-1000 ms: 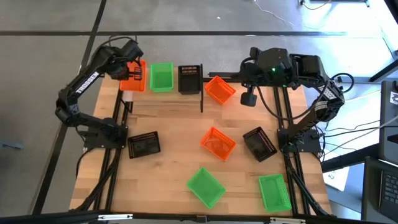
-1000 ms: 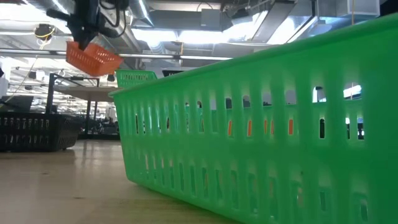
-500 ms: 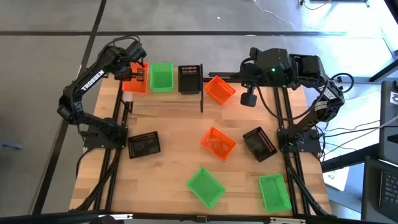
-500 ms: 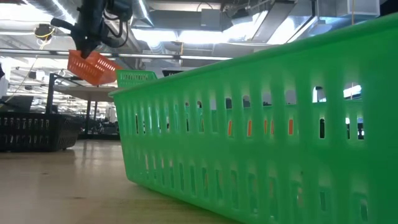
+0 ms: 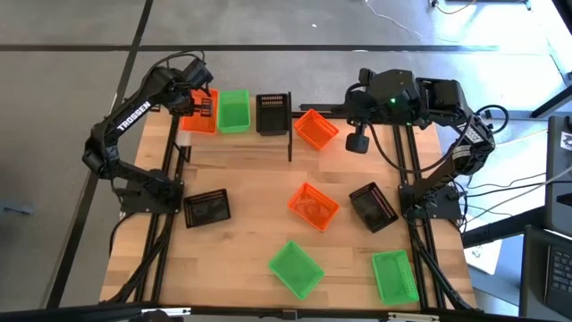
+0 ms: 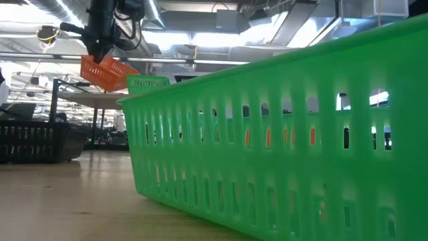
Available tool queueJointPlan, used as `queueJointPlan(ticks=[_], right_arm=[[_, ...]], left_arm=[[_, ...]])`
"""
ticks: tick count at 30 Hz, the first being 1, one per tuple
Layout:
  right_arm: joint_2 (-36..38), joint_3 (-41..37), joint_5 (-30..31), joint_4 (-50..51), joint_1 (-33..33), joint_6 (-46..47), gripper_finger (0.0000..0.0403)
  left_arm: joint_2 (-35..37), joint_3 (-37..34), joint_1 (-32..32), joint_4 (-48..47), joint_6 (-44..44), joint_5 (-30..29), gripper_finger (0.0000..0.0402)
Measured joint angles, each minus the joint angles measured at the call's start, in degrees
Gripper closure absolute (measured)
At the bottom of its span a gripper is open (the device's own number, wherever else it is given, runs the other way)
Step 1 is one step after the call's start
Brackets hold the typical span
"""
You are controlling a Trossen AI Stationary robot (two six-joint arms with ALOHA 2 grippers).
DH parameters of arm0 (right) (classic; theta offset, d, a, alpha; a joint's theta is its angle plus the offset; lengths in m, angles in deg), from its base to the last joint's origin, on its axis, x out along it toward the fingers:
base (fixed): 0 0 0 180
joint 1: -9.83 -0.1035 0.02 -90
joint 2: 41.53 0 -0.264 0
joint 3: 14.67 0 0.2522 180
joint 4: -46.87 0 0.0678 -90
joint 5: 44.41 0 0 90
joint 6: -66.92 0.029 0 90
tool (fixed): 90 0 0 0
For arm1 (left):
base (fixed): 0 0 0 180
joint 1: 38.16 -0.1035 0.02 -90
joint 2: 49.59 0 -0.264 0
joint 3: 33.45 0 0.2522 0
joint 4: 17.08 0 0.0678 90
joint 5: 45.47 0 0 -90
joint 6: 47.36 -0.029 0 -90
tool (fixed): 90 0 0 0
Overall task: Stack baskets on shelf by color
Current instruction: Put the bottom left orange bin on the shelf
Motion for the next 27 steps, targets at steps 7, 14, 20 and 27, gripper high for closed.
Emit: queueJointPlan(ticks=[7,14,20,27], right_arm=[[0.0,0.0,0.0,0.0,0.0,0.0,0.0402],[0.0,0.0,0.0,0.0,0.0,0.0,0.0402],[0.0,0.0,0.0,0.0,0.0,0.0,0.0402],[0.0,0.0,0.0,0.0,0.0,0.1,0.0402]], left_arm=[[0.0,0.0,0.0,-0.7,0.0,-0.5,0.0401],[0.0,0.0,-0.4,-0.7,1.0,-1.0,0.0401],[0.0,0.0,-0.4,-0.7,1.4,-1.0,0.0401],[0.0,0.0,-0.4,-0.9,1.4,-0.8,0.0401]])
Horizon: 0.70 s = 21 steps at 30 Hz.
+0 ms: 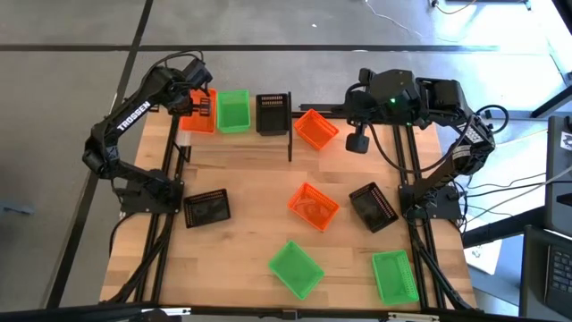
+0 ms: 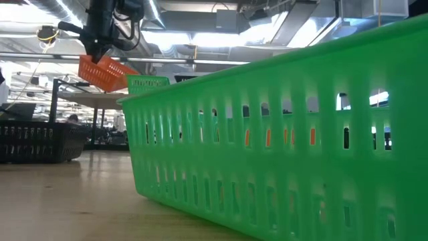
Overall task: Stack baskets on shelf by color
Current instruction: Put the bottom left orange bin on the shelf
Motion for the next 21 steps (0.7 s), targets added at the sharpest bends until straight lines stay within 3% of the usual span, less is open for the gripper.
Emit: queueJointPlan(ticks=[7,12,21], right_arm=[[0.0,0.0,-7.4,0.5,0.0,-0.4,0.0402],[0.0,0.0,-7.5,0.5,0.0,-0.6,0.0402],[0.0,0.0,-7.5,0.5,0.0,-0.1,0.0402]], left_arm=[[0.0,-3.7,0.0,0.3,0.1,0.5,0.0401],[0.0,-7.2,0.0,1.8,-0.2,0.6,0.0401],[0.0,-7.5,0.0,2.5,-2.0,0.7,0.0393]])
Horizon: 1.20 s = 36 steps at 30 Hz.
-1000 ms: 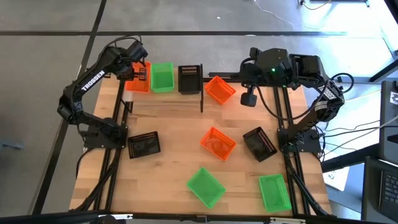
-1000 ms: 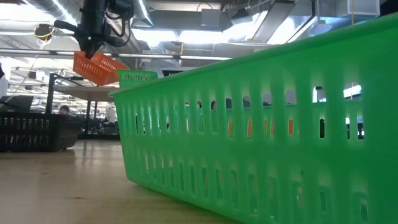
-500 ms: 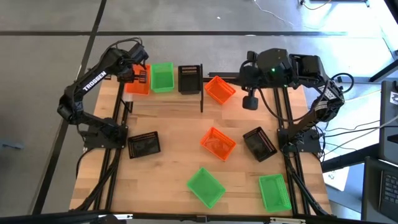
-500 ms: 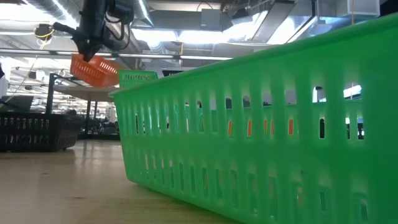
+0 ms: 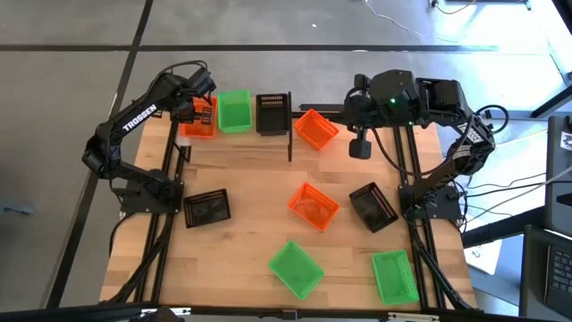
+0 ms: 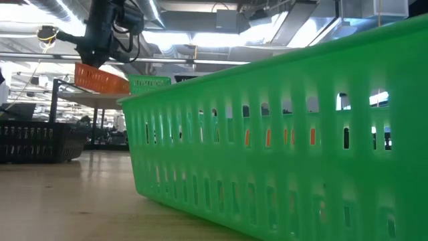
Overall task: Stack baskets on shelf by color
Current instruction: Put the bottom left orange bin on the shelf, then adjust the green bin on the shelf
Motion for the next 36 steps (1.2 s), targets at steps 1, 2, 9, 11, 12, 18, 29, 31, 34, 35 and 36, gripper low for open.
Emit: queueJointPlan(ticks=[1,2,9,11,12,18,29,31,34,35,36], right_arm=[[0.0,0.0,0.0,0.0,0.0,0.0,0.0402],[0.0,0.0,0.0,0.0,0.0,0.0,0.0402],[0.0,0.0,0.0,-0.2,0.0,0.0,0.0402],[0.0,0.0,0.0,-0.7,0.0,0.0,0.0402],[0.0,0.0,0.0,-1.0,0.0,0.0,0.0402],[0.0,0.0,0.0,-1.4,0.0,0.0,0.0402],[0.0,0.0,0.0,-1.5,0.0,0.0,0.0402],[0.0,0.0,0.0,-1.5,0.0,0.0,0.0402],[0.0,0.0,0.0,-1.5,0.0,0.0,0.0402],[0.0,0.0,0.0,-1.4,0.0,0.0,0.0402],[0.0,0.0,0.0,-1.5,0.0,0.0,0.0402]], left_arm=[[0.0,0.0,0.0,0.0,-0.1,0.0,0.0388],[0.0,-0.1,0.0,-0.1,-0.3,0.0,0.0381],[0.0,-0.1,0.0,-0.1,-1.1,0.3,0.0338],[0.0,-0.1,0.0,-0.1,-1.1,0.3,0.0336],[0.0,-0.1,0.0,-0.1,-1.1,0.3,0.0336],[0.1,2.4,1.1,-0.2,-1.4,-3.0,0.0338],[0.2,14.9,11.1,-1.9,-11.0,0.7,0.0339],[0.2,15.0,14.4,-0.2,-15.3,4.2,0.0338],[0.2,13.0,18.3,4.4,-21.8,8.8,0.0336],[0.2,12.1,19.1,6.5,-23.0,9.5,0.0336],[0.2,11.1,19.7,9.1,-23.7,9.7,0.0336]])
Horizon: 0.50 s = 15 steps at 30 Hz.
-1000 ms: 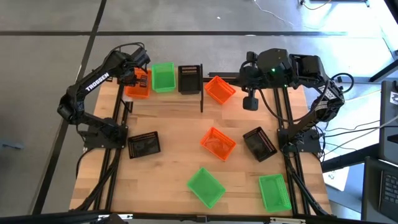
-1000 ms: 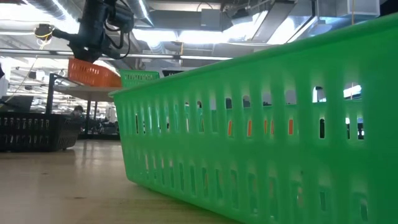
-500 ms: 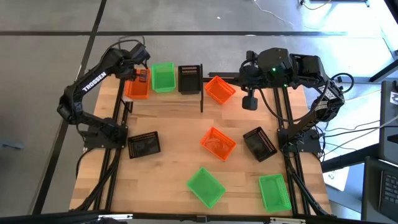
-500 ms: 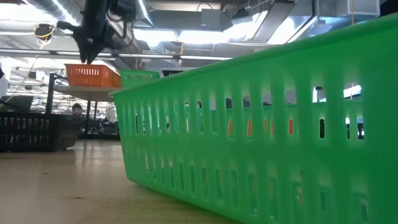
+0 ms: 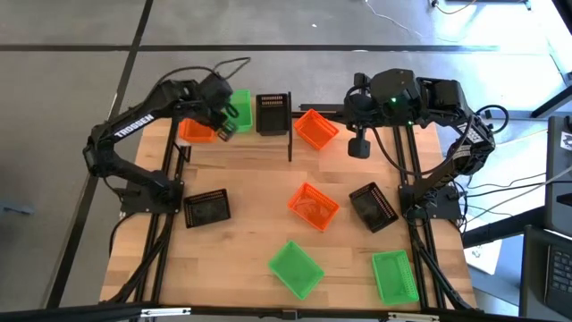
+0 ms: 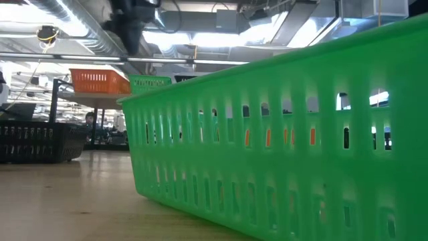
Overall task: Stack baskets on shelf by color
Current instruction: Adjust the green bin on the shelf
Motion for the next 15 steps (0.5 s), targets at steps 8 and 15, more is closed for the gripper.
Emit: queueJointPlan(ticks=[8,15], right_arm=[[0.0,0.0,0.0,-0.8,0.0,0.0,0.0402],[0.0,0.0,0.0,-0.9,0.0,1.8,0.0402]], left_arm=[[0.0,-7.4,-1.0,15.0,-0.3,-0.4,0.0336],[0.0,-13.8,-2.5,16.2,-0.3,-1.0,0.0336]])
